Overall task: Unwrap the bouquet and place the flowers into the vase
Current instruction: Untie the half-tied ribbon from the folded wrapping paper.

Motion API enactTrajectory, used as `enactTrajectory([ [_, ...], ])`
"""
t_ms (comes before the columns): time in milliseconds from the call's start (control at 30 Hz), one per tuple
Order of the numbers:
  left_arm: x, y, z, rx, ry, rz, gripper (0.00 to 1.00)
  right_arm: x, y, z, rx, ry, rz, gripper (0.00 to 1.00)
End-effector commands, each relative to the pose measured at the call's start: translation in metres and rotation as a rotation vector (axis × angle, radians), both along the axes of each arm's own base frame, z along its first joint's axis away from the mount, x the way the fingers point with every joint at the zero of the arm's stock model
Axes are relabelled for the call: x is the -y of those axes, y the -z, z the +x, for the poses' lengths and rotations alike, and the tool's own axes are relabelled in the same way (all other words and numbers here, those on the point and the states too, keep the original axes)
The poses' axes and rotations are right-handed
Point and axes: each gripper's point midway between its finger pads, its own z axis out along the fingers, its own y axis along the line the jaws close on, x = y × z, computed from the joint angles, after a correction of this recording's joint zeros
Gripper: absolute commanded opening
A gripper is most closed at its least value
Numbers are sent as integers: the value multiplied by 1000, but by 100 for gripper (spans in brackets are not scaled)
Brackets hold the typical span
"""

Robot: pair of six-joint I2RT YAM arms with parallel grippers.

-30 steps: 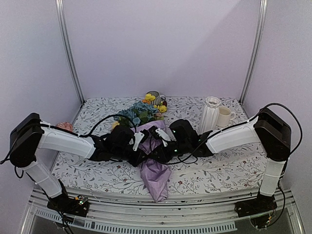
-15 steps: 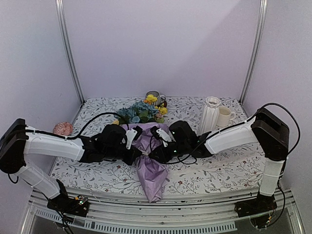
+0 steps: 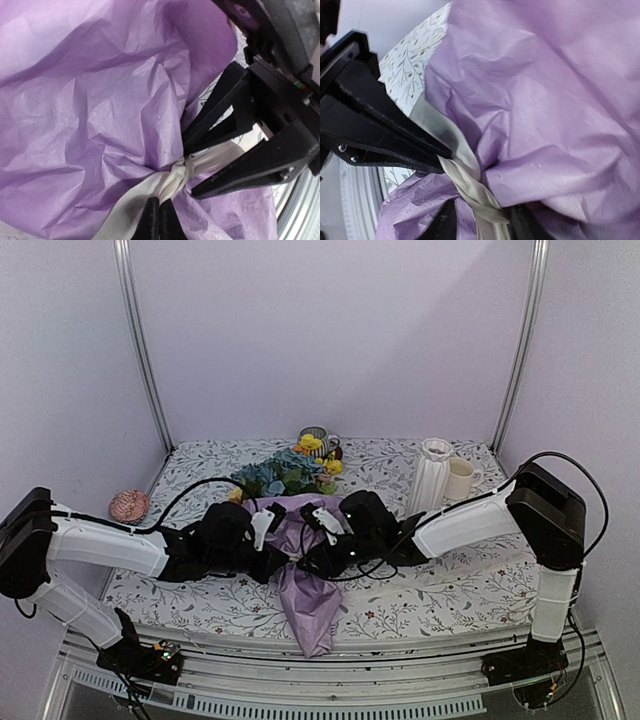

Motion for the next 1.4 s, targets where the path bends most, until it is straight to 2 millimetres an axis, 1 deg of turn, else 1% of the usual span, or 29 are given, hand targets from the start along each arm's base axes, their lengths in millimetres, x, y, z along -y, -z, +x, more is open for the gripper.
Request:
enactTrajectory([
  [0,4,-11,0,23,-8,-57,0,-11,9,3,7,3,-16,28],
  [67,1,-10,0,23,-23,-53,0,-7,10,8,15,43,-29,21],
  [100,-2,-10,1,26,-37,-47,0,-4,9,11,23,65,-34,15],
  [133,-5,-9,2,26,-52,-44,0,0,7,15,35,92,-37,13],
  [167,-8,-8,3,26,-68,-38,0,5,4,17,43,120,-37,12],
  [200,-11,-7,3,26,-83,-33,0,13,6,16,47,142,-44,11],
  [267,-20,-6,5,24,-117,-24,0,25,-1,19,65,188,-24,11],
  [333,-28,-4,6,18,-145,-22,0,36,-2,20,60,217,-16,11],
  [400,-36,-2,7,11,-171,-23,0,45,1,18,41,237,-21,10],
  [500,-44,1,6,2,-186,-32,0,58,13,15,12,271,-46,9],
  [633,-46,3,2,-5,-175,-46,0,69,21,10,-9,295,-59,11],
  [667,-44,3,0,-6,-158,-54,2,68,19,7,-16,284,-52,13],
  [700,-41,0,-2,-1,-139,-70,6,65,15,4,-18,258,-36,16],
  [733,-38,-2,-4,-1,-117,-84,11,60,9,-1,-8,217,-19,18],
  [767,-35,-5,-6,0,-97,-98,14,56,2,-4,1,189,2,22],
  [833,-32,-10,-8,12,-76,-112,18,45,-14,-9,48,137,28,26],
  [900,-29,-17,-8,28,-52,-119,21,35,-26,-12,93,105,34,26],
  [967,-27,-23,-8,47,-33,-119,23,26,-33,-12,125,85,31,27],
  [1067,-27,-26,-5,65,-30,-91,23,16,-37,-6,142,71,26,26],
  [1200,-26,-24,0,68,-28,-40,22,2,-38,-1,150,43,19,26],
  [1300,-21,-20,-1,55,-1,-30,26,-6,-38,-1,149,19,25,27],
  [1367,-17,-16,-3,43,17,-25,29,-9,-34,-2,141,3,22,27],
])
